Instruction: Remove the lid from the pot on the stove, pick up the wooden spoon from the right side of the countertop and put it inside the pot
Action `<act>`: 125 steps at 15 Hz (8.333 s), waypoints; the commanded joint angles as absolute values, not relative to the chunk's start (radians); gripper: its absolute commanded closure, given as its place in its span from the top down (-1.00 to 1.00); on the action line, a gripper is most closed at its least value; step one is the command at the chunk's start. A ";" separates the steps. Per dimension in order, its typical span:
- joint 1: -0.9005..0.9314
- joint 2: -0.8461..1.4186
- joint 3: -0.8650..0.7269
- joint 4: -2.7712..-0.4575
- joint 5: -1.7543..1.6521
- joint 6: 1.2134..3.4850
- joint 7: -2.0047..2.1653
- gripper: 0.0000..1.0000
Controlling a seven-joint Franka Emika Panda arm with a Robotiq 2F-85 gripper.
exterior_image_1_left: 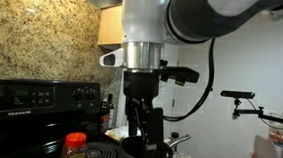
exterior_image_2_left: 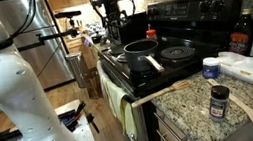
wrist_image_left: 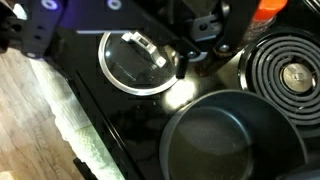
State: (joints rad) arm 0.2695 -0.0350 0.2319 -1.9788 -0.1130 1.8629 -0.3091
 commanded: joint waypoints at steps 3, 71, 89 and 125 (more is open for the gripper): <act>0.273 0.032 0.252 -1.931 -0.180 1.860 -0.189 1.00; -0.122 0.313 -0.197 -1.835 0.224 2.161 1.353 1.00; -0.122 0.421 -0.248 -1.866 0.178 2.332 1.503 1.00; -0.142 0.549 -0.218 -1.818 0.247 2.464 1.461 -0.74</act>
State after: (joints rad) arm -0.1205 0.5875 -0.2456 -1.7936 0.2124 2.4635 1.4791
